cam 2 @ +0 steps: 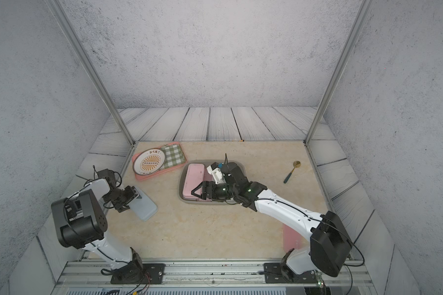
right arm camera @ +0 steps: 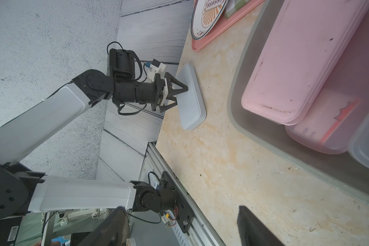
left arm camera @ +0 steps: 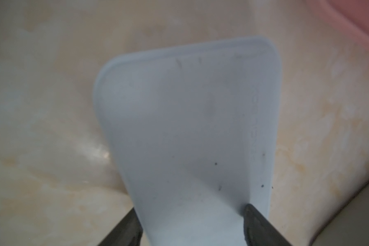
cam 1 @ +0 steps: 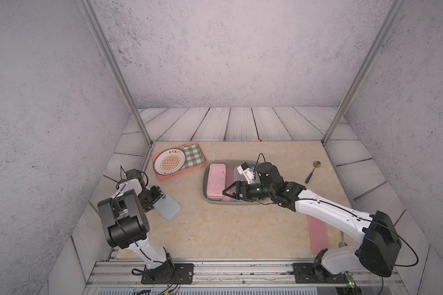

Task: Put the pencil case into the storage box
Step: Move the pencil case to the center of the board.

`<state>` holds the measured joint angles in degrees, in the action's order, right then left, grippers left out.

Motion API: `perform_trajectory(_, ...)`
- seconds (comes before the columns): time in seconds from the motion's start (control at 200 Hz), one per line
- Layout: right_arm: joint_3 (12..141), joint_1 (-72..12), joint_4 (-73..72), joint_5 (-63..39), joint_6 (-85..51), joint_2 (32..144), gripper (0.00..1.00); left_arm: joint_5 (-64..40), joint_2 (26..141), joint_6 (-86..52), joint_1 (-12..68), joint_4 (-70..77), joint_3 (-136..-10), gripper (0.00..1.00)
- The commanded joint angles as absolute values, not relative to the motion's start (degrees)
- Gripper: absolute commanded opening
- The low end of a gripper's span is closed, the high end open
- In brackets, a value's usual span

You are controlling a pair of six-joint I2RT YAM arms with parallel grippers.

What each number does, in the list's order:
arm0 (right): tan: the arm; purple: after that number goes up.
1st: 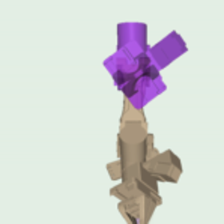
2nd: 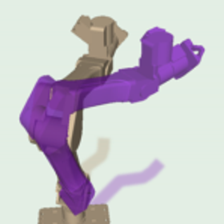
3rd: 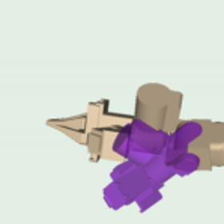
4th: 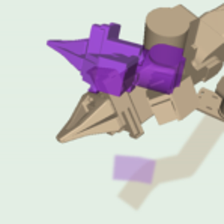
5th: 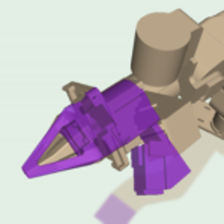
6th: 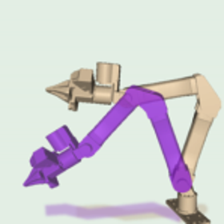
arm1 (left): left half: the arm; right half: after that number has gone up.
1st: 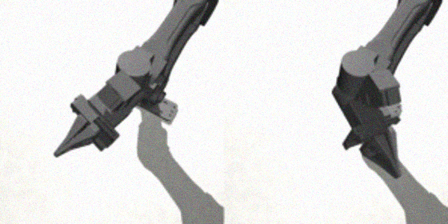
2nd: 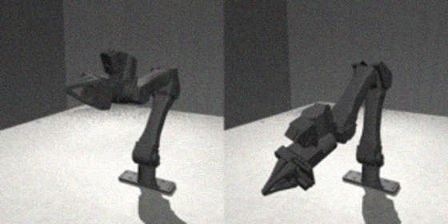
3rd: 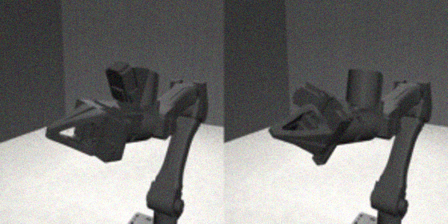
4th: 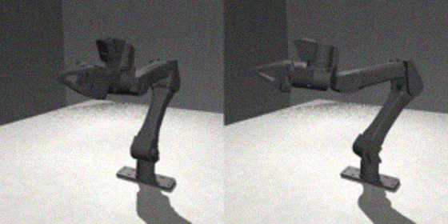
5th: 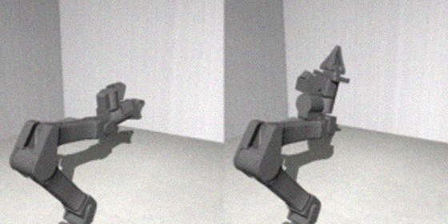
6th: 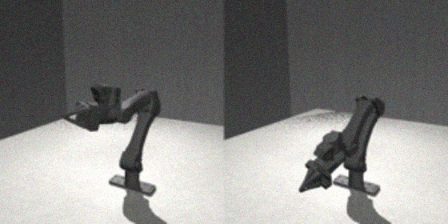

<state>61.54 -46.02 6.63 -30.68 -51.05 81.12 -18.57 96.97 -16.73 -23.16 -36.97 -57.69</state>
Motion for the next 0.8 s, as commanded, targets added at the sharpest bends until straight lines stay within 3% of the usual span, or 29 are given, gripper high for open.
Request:
perform_trajectory(0.0, 61.2, -46.3, 6.1, -27.7, -52.7, 81.3, 0.84, -23.7, 96.8, -9.2, -19.9, -41.9, -53.1, 0.66)
perform_trajectory(0.18, 58.0, -48.3, 3.8, -24.7, -55.5, 81.3, 0.82, -29.0, 94.2, -6.9, -15.2, -41.2, -51.7, 0.48)
perform_trajectory(0.515, 66.2, -58.9, 15.9, -9.4, -51.7, 89.9, 0.77, -27.0, 94.7, -6.6, -7.7, -40.4, -51.8, 0.5)
perform_trajectory(0.655, 72.6, -62.2, 15.8, -6.9, -51.2, 99.5, 0.7, -28.7, 91.7, -10.5, -9.0, -38.8, -51.3, 0.65)
perform_trajectory(0.796, 83.3, -63.7, 19.2, -7.0, -48.4, 110.5, 0.63, -33.3, 89.4, -13.2, -14.7, -38.3, -53.6, 0.99)
